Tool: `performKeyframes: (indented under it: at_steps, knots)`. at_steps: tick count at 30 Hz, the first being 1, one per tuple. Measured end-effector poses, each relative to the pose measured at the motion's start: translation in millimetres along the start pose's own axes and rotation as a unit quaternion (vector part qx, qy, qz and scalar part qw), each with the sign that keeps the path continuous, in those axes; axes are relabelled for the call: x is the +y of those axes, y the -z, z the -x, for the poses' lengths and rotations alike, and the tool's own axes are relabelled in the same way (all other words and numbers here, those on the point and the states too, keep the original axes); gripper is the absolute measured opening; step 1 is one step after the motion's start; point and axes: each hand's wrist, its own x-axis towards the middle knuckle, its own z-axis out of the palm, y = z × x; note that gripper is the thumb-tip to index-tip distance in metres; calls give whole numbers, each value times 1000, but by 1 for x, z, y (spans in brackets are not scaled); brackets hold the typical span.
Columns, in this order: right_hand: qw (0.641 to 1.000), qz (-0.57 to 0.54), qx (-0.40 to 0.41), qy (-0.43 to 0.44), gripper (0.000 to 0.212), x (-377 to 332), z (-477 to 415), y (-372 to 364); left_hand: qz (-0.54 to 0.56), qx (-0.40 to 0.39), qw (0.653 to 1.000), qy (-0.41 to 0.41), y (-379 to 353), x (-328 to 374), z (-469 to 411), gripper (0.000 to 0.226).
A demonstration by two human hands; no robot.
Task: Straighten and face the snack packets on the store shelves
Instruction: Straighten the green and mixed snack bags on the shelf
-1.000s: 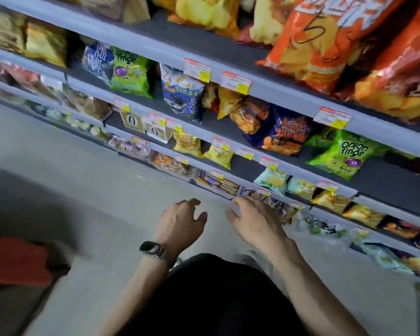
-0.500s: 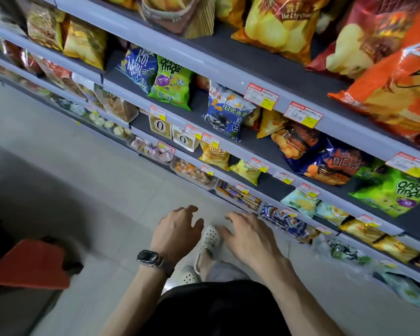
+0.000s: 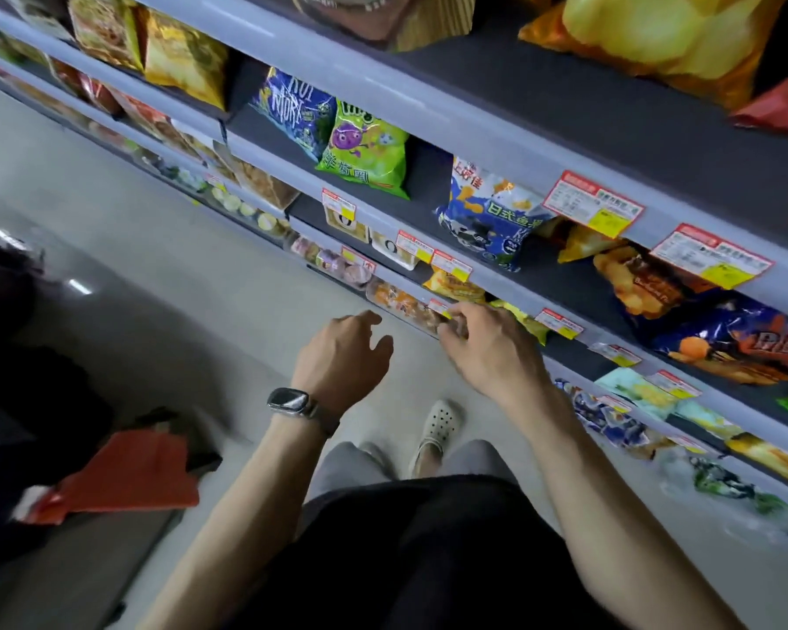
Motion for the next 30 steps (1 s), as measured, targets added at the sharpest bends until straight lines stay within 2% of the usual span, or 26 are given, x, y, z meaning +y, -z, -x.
performKeyframes:
  at_steps: [5, 9, 13, 15, 20, 22, 24, 26, 27, 30]
  knots:
    - [998, -27, 42, -42, 34, -5, -29, -2, 20, -5, 1000, -16, 22, -18, -45, 43]
    - [981, -127, 100, -105, 39, -12, -57, -3, 28, 3, 998, -63, 39, -40, -94, 48]
    - [937, -245, 200, -148, 30, -22, -81, -2, 38, 41, 994, -95, 67, -57, -154, 63]
    - [911, -268, 253, -186, 23, -19, -93, -7, 40, 60, 992, -104, 80, -60, -188, 68]
    - [855, -281, 360, -245, 38, -7, -108, -16, 89, 112, 980, -139, 104, -50, -250, 64]
    - [844, -294, 378, -239, 40, -1, -113, -18, 105, 104, 977, -153, 107, -47, -270, 68]
    - [832, -332, 392, -210, 59, 16, -118, -23, 116, 94, 974, -170, 105, -46, -289, 76]
    - [835, -354, 376, -189, 77, 18, -115, -20, 130, 85, 971, -182, 103, -43, -299, 72]
    - [840, -356, 364, -190, 75, 17, -115, -18, 135, 80, 970, -187, 103, -41, -299, 69]
    - [843, -354, 359, -186, 48, 21, -119, -18, 137, 72, 968, -198, 101, -38, -301, 60]
